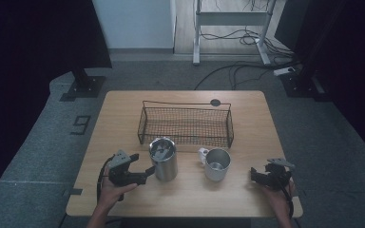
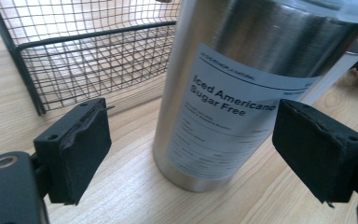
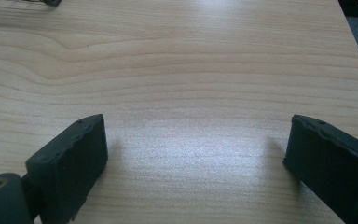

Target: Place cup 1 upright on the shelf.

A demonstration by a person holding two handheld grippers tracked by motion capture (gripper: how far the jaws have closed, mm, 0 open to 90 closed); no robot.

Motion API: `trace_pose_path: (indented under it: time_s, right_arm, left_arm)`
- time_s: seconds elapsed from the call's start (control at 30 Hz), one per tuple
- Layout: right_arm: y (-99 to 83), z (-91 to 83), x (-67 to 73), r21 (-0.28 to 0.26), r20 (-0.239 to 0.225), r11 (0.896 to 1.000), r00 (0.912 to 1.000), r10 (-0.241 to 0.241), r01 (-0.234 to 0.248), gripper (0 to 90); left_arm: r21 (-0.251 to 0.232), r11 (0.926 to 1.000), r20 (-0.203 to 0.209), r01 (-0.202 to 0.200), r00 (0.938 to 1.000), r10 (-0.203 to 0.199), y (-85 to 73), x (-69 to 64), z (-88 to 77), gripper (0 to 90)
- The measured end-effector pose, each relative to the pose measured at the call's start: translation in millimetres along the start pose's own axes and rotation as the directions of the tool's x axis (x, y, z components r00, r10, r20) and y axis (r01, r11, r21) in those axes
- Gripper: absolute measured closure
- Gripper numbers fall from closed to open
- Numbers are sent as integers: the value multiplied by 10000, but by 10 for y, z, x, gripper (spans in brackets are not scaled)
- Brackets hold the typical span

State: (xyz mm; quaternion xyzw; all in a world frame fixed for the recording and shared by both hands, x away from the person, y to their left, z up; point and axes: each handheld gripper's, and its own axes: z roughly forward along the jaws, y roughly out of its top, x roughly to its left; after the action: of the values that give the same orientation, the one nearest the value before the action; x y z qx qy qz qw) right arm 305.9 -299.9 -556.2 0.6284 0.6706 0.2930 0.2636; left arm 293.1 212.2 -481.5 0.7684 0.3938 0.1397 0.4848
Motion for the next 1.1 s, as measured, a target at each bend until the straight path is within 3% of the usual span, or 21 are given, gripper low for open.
trace_pose_path:
  time_s: [0.63, 1.1]
  right_arm:
    - [-1, -1, -2, -19, 52, 10000, 10000, 54, -54, 58]
    - [-1, -1, -2, -21, 57, 10000, 10000, 56, -56, 59]
  left_arm:
    - [196, 9991, 578, -368, 9977, 356, 34, -196, 97, 85]
    - [110, 9989, 445, -448, 9980, 443, 50, -228, 202, 53]
